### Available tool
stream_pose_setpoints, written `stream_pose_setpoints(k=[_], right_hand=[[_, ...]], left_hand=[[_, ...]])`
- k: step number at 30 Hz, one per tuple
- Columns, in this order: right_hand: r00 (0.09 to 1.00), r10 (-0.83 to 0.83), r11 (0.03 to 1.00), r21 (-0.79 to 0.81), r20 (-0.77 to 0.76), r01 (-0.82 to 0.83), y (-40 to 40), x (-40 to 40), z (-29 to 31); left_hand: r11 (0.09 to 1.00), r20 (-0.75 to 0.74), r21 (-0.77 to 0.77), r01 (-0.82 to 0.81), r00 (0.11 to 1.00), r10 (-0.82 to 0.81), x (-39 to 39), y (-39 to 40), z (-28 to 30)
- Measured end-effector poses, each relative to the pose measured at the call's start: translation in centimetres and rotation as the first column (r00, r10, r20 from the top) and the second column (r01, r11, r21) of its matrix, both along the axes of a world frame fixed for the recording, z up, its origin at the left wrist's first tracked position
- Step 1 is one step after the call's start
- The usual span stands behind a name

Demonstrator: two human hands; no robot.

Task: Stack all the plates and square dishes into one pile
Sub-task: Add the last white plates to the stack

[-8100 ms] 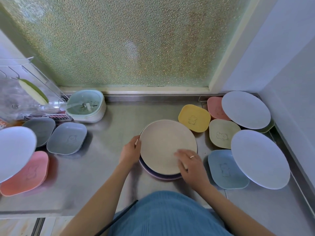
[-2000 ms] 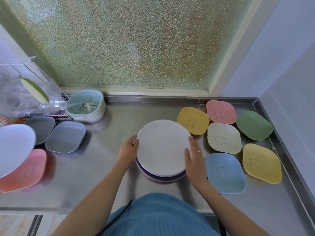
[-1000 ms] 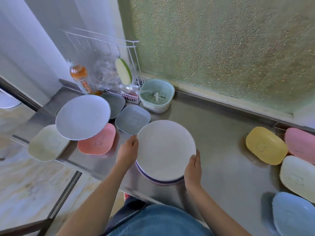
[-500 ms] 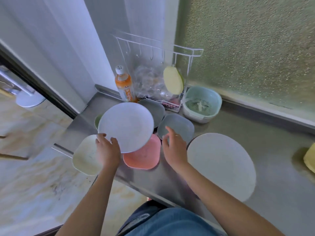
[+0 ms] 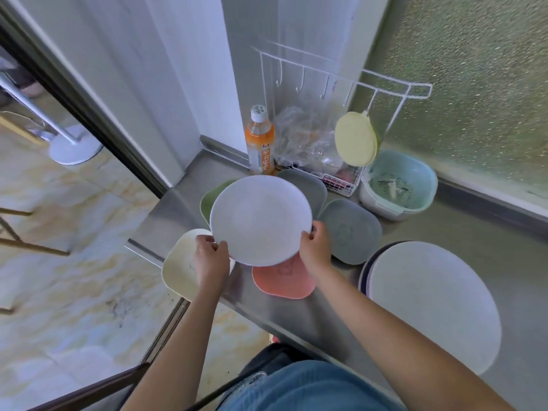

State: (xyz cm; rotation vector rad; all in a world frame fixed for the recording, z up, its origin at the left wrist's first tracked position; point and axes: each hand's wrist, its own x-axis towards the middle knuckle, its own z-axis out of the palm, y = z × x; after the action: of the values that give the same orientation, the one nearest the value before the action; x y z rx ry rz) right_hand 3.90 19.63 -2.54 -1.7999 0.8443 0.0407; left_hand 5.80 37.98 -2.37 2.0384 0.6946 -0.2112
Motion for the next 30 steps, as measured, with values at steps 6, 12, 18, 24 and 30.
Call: stream_pose_setpoints(k=[6, 12, 18, 24, 30], right_hand=[[0.987, -0.035, 0.999, 0.013, 0.155, 0.033, -3.9, -3.0, 1.7], [0.974, -0.117, 0.988, -0.079, 0.196, 0.135, -10.6, -8.8, 3.5], [0.943, -0.292, 0.905, -0.273, 0.161, 0.326, -16.0, -16.3, 4.7], [0.932, -0.359, 0.833, -0.436, 0.040, 0.340, -18.4, -22.0, 3.2], [0.944, -0.328, 0.787, -0.561, -0.027, 0.257, -20.2, -24.0, 1.9]], left_hand=[[0.996, 0.080, -0.059, 0.061, 0.995, -0.056, -0.4, -1.9, 1.2], [0.960, 0.168, -0.165, 0.227, 0.965, -0.200, -0.5, -8.4, 3.2], [0.792, 0.172, -0.065, 0.608, 0.788, -0.591, -3.8, -15.8, 3.4], [0.587, 0.075, 0.150, 0.796, 0.582, -0.809, -7.1, -19.2, 1.5], [0.517, 0.011, 0.258, 0.816, 0.533, -0.846, -8.9, -21.0, 1.6]])
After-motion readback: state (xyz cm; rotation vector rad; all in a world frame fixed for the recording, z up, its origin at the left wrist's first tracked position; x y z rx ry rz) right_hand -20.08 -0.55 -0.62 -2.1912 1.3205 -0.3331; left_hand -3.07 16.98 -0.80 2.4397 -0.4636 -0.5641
